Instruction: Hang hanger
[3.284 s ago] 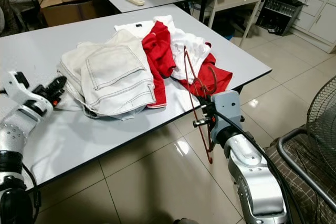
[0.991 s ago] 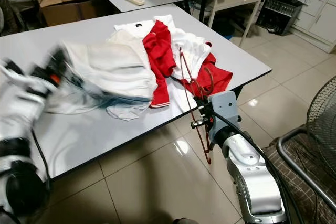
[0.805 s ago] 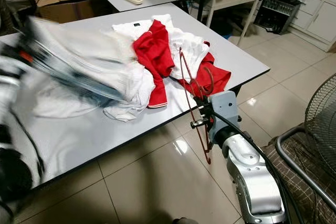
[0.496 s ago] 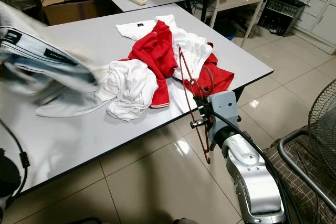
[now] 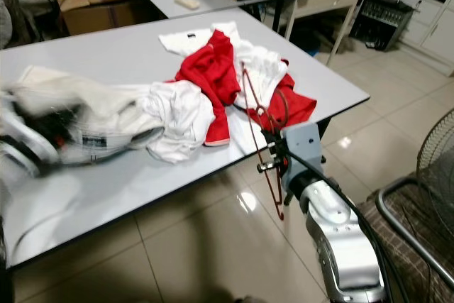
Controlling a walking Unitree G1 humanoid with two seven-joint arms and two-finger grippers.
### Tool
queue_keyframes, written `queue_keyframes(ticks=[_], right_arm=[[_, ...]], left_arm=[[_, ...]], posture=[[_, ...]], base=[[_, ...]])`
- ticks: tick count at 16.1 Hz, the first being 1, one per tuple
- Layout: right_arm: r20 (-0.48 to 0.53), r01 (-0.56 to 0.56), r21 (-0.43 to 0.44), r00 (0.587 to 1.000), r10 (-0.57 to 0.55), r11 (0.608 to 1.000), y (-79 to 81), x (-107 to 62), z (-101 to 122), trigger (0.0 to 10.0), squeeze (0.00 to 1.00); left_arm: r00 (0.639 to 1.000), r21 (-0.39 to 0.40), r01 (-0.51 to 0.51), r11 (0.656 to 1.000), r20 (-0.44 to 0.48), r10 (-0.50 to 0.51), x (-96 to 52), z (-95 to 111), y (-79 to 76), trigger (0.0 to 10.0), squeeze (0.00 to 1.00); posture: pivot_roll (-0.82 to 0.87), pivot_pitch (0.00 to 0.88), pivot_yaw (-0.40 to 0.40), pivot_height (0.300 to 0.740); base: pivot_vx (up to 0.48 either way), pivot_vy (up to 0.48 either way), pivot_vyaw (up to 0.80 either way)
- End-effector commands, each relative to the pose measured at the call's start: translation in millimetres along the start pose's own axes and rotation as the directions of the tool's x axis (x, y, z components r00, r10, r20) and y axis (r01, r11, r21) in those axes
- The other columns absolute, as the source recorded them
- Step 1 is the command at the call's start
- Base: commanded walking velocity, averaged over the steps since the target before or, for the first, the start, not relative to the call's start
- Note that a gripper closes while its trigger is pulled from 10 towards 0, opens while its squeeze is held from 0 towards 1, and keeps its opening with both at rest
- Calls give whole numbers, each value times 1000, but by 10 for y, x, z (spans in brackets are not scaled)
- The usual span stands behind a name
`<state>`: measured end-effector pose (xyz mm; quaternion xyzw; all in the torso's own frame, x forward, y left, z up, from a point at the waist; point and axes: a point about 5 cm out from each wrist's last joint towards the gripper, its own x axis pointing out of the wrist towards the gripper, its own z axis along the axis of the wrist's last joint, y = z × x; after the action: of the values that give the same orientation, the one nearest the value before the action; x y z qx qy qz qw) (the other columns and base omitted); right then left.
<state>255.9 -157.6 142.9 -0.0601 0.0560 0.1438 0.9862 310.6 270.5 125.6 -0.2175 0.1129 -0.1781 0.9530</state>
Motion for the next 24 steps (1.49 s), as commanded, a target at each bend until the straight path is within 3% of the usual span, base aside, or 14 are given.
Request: queue_keyframes(ticks=[1, 3, 4, 5, 6, 7, 10, 13, 15, 17, 20, 22, 23, 24], right_arm=[[-1, 5, -12, 1000, -5, 1000, -24, -2, 3, 10000, 0], [-7, 2, -20, 1000, -3, 1000, -25, 3, 1, 10000, 0], [-6, 5, -21, 1000, -5, 1000, -27, 3, 3, 10000, 0], [-5, 13, -23, 1000, -13, 1000, -34, -3, 6, 10000, 0], [-5, 26, -23, 1000, -27, 999, -50, -14, 3, 10000, 0], [-7, 51, 1, 999, -51, 999, -82, -42, -9, 10000, 0], [-42, 197, 12, 980, -196, 980, -327, -112, -70, 10000, 0], [-49, 220, 20, 975, -218, 975, -428, -174, -80, 10000, 0], [-49, 226, 6, 973, -226, 974, -458, -201, -89, 10000, 0], [-53, 229, -1, 972, -228, 974, -456, -219, -102, 10000, 0], [-73, 203, 26, 977, -201, 979, -392, -283, -124, 10000, 0], [-103, 222, 26, 970, -218, 975, -373, -349, -192, 10000, 0], [-106, 221, 46, 971, -216, 974, -355, -378, -205, 10000, 0], [-109, 232, 36, 968, -227, 972, -342, -409, -214, 10000, 0]], left_arm=[[989, 125, 76, 989, -138, -59, 45, -93, -134, 0, 0], [933, 431, 128, 893, -358, 38, -40, -213, -90, 0, 0], [948, 461, 132, 878, -317, 23, -26, -105, -118, 10000, 0], [975, 454, 157, 877, -215, -63, -9, 112, -226, 10000, 0], [976, 450, 205, 869, -162, -146, -24, 239, -327, 10000, 1000], [952, 435, 306, 847, -130, -277, -102, 399, -483, 10000, 1000], [873, 392, 481, 784, -131, -470, -343, 650, -660, 10000, 1000], [852, 406, 469, 784, 27, -523, -397, 954, -743, 10000, 1000], [853, 431, 448, 783, 57, -519, -283, 1024, -865, 10000, 1000], [873, 498, 453, 739, -80, -481, 108, 674, -1077, 10000, 1000], [933, 478, 346, 807, -86, -349, 599, 184, -1156, 10000, 1000], [960, 470, 273, 839, -77, -269, 757, -11, -1182, 10000, 980], [966, 475, 254, 842, -87, -243, 787, -79, -1168, 10000, 612], [978, 495, 209, 843, -86, -192, 831, -159, -1134, 10000, 0]], posture=[[-137, 0, -21, 740], [-138, 0, -21, 740], [-141, 0, -18, 740], [-145, 0, -14, 740], [-145, 0, -14, 740], [-147, 0, -12, 740], [-148, 0, -14, 740], [-146, 0, -17, 740], [-142, 0, -20, 740], [-157, 0, -9, 740], [-195, 0, 19, 740], [-220, 0, 36, 740], [-234, 0, 46, 740], [-245, 0, 53, 740]], base=[[0, 0, 0], [0, 0, 0], [0, 0, 0], [0, 0, 0], [0, 0, 0], [0, 0, 0], [0, 0, 0], [0, 0, 0], [0, 0, 0], [0, 0, 0], [0, 0, 0], [0, 0, 0], [0, 0, 0], [0, 0, 0]])
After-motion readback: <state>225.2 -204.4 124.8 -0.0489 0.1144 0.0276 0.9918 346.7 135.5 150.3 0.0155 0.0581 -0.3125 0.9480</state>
